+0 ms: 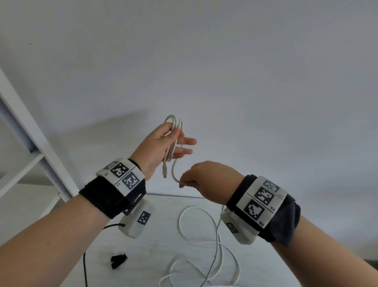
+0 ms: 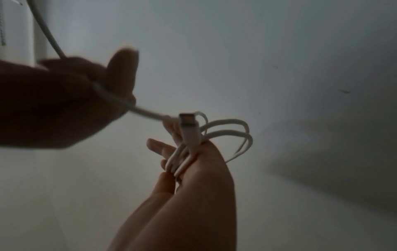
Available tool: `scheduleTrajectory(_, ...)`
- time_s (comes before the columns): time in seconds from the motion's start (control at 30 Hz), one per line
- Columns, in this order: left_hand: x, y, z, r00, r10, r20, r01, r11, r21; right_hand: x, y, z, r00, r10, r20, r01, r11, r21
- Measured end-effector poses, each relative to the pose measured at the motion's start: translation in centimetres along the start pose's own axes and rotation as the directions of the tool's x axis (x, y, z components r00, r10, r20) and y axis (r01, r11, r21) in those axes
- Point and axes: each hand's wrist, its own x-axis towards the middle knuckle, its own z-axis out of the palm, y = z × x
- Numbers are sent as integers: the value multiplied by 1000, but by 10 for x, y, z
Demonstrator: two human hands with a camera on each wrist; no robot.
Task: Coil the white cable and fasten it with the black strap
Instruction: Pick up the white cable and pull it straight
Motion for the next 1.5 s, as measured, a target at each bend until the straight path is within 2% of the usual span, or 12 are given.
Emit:
scheduleTrajectory(0.2, -7, -4, 4, 999, -3, 38, -3, 987, 158, -1, -2, -23, 969, -176, -176, 204, 966, 157)
scheduleTrajectory(0.37, -14, -6, 8, 995, -38, 94, 21, 984, 179, 3, 2, -33, 913, -107, -393, 190, 965, 178)
scheduleTrajectory(0.47, -17, -5, 9, 993, -42, 109, 29, 992, 123, 6, 5, -35, 884, 10, -467, 139, 949, 283)
scheduleTrajectory(0.67, -24, -6, 3, 972, -131, 197, 96, 980, 176, 8, 23, -36, 905, 148, -400, 21, 921, 388)
scheduleTrajectory(0.83, -25, 0, -6, 926, -241, 290, 182, 959, 216, 12, 34, -20, 918, 217, -333, -30, 874, 486)
scheduleTrajectory(1.0, -25, 2, -16, 882, -263, 391, 249, 965, 88, 15, 51, -7, 955, 222, -197, -5, 676, 737)
scheduleTrajectory(1.1, -23, 5, -21, 872, -231, 431, 291, 954, -77, 16, 60, -5, 965, 209, -156, 9, 571, 821)
scheduleTrajectory(1.2, -15, 12, -36, 835, -174, 522, 385, 862, -329, 14, 68, 1, 965, 223, -135, -1, 522, 853)
scheduleTrajectory(1.27, -6, 20, -49, 754, -60, 654, 495, 706, -506, 10, 77, 11, 957, 263, -120, -30, 502, 864)
scheduleTrajectory(1.3, -3, 26, -55, 742, -20, 670, 523, 642, -561, 8, 81, 17, 953, 284, -107, -49, 493, 869)
scheduleTrajectory(1.43, 5, 44, -84, 776, 89, 624, 492, 532, -689, -3, 99, 45, 929, 371, -12, -180, 478, 860)
scheduleTrajectory(1.5, 6, 49, -97, 798, 116, 592, 458, 523, -719, -8, 105, 57, 915, 402, 27, -221, 444, 868)
